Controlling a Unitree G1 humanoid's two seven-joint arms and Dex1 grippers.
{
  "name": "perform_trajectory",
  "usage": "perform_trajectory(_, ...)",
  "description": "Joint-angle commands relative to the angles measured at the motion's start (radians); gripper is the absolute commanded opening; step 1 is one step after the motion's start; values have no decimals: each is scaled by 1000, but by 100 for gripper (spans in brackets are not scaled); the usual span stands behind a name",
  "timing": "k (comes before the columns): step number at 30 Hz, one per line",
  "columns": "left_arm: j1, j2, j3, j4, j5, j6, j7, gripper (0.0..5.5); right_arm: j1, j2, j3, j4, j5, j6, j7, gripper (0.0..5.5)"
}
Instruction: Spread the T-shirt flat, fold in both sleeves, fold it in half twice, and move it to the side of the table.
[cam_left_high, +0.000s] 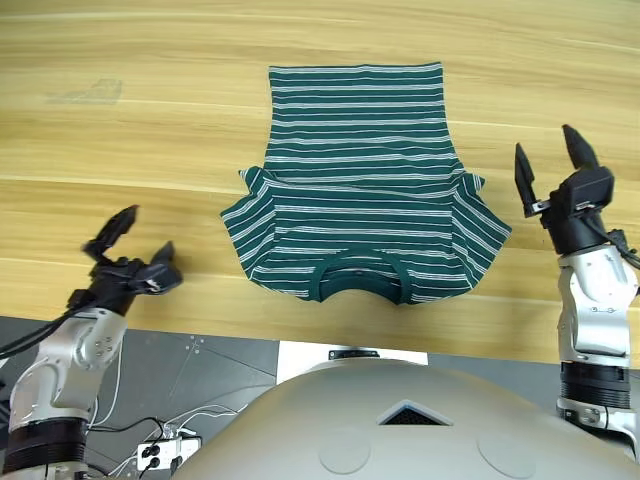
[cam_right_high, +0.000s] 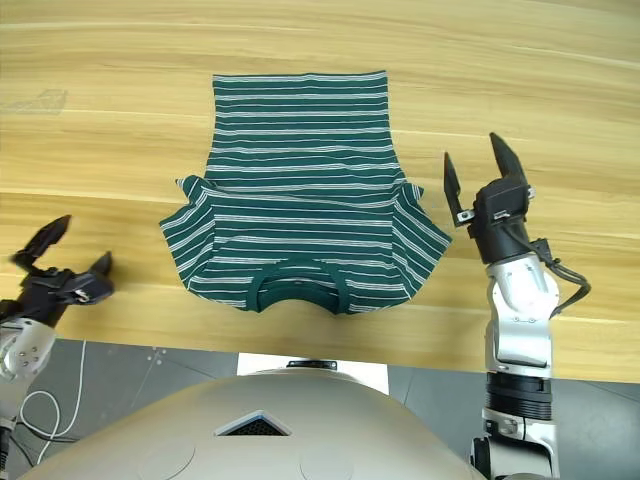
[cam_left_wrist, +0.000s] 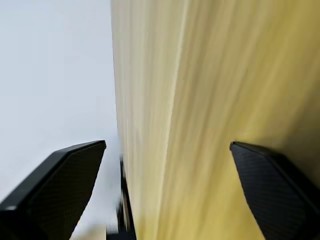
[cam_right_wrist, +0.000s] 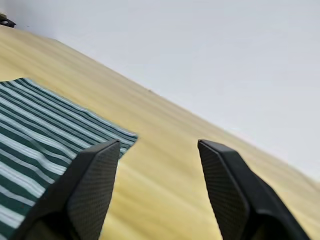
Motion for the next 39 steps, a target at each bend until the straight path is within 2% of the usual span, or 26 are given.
perform_trajectory(1,-30,35,-164,10,73,-42,-110,462,-21,-17,-9,-47,-4,12,9,286)
perform_trajectory(6,-226,36,-299,89,94,-68,-125,462,-1,-2,18,-54,-22,9,8,286)
perform_trajectory(13,-340,65,-387,183,110,-82,-121,462,29,11,20,-55,-22,-1,3,286)
perform_trajectory(17,-329,86,-406,201,95,-67,-119,381,43,18,20,-53,-21,-8,4,286)
perform_trajectory(25,-340,90,-434,255,102,-36,-99,265,59,32,32,-60,-9,-16,17,286)
perform_trajectory(32,-368,77,-464,299,104,-22,-82,129,67,34,26,-47,-6,-28,19,286)
perform_trajectory(39,-401,86,-496,319,107,-26,-77,72,71,39,26,-46,-6,-30,14,286)
